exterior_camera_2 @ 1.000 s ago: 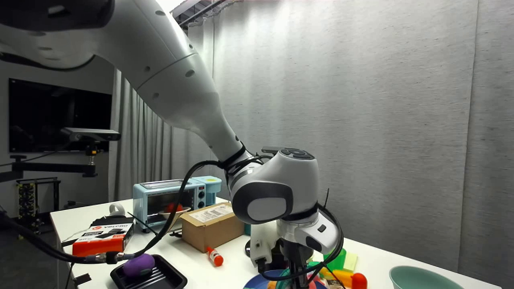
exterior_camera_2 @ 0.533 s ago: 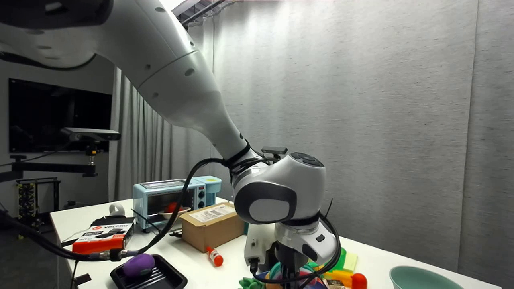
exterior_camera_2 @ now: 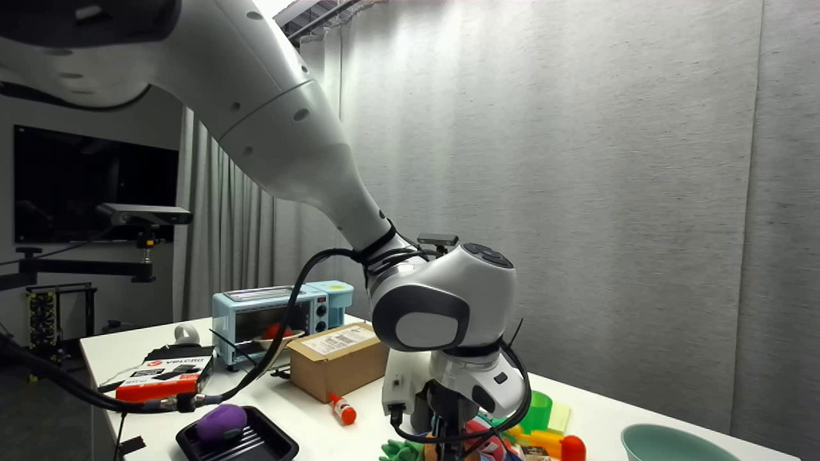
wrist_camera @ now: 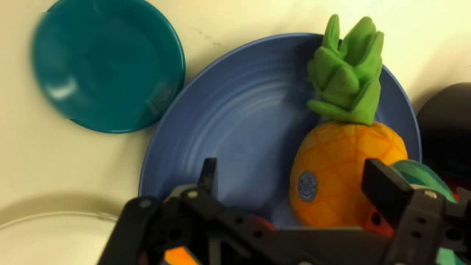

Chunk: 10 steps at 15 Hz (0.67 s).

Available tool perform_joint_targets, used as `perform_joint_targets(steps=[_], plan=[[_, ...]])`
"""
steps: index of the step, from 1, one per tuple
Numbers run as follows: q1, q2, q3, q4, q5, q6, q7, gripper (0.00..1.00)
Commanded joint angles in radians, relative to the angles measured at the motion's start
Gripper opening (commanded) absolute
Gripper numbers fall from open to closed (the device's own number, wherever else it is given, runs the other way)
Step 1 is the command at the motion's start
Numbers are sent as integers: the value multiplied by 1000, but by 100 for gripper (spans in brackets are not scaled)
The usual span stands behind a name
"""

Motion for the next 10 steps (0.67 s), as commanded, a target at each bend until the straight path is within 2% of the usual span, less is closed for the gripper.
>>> perform_joint_targets(steps=[1, 8, 10], plan=[[-12, -41, 33, 24, 19, -195, -73, 100], [60, -187, 63, 43, -58, -569, -182, 100], [83, -188, 71, 73, -71, -664, -221, 100]])
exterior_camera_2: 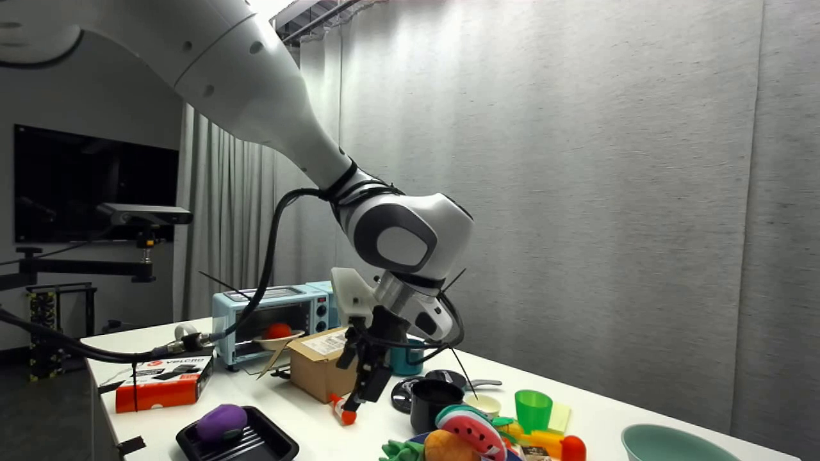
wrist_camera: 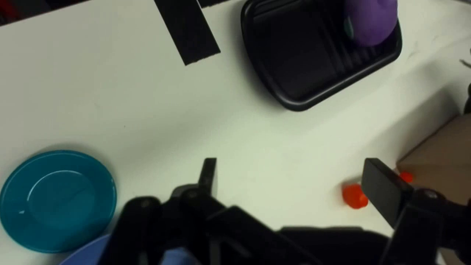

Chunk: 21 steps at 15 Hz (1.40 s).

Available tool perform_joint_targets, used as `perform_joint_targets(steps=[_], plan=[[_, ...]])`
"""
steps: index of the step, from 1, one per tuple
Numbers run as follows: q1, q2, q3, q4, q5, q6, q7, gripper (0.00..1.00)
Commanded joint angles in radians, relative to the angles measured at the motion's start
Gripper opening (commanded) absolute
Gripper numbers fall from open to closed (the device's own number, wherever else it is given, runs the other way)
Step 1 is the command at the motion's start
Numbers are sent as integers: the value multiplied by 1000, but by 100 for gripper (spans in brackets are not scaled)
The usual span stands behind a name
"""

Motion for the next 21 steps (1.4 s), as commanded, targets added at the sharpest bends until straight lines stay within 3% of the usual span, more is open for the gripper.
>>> perform_joint_targets(steps=[1, 8, 9, 15, 17, 21], plan=[[36, -14, 7, 41, -32, -131, -101, 100], [102, 163, 95, 5, 45, 5, -440, 100], [86, 94, 72, -1, 20, -29, -358, 100], [89, 113, 72, 5, 19, -16, -362, 100], [61, 105, 68, -15, 90, 32, -413, 100], [-2, 238, 82, 58, 280, 44, -566, 100]])
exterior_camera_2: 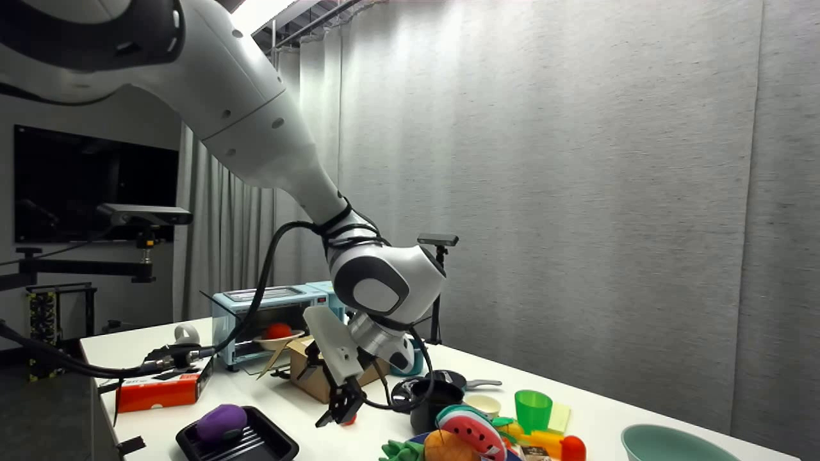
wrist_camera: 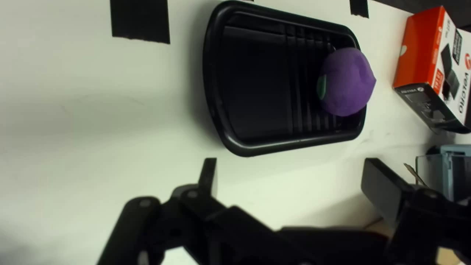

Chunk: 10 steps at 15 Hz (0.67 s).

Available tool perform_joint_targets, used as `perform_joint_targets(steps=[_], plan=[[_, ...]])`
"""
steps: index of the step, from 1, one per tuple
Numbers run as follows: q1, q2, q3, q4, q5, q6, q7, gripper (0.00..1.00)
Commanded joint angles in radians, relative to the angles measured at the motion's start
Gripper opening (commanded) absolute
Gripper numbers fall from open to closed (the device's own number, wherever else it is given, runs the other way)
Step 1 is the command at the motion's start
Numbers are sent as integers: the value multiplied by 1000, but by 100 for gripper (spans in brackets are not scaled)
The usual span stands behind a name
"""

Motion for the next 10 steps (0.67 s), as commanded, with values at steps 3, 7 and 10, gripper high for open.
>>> perform_joint_targets(steps=[3, 7, 10], plan=[[-84, 216, 23, 133, 205, -85, -267, 100], [-88, 269, 4, 209, 119, -286, -307, 100], [-80, 260, -5, 175, 142, -248, -314, 100]])
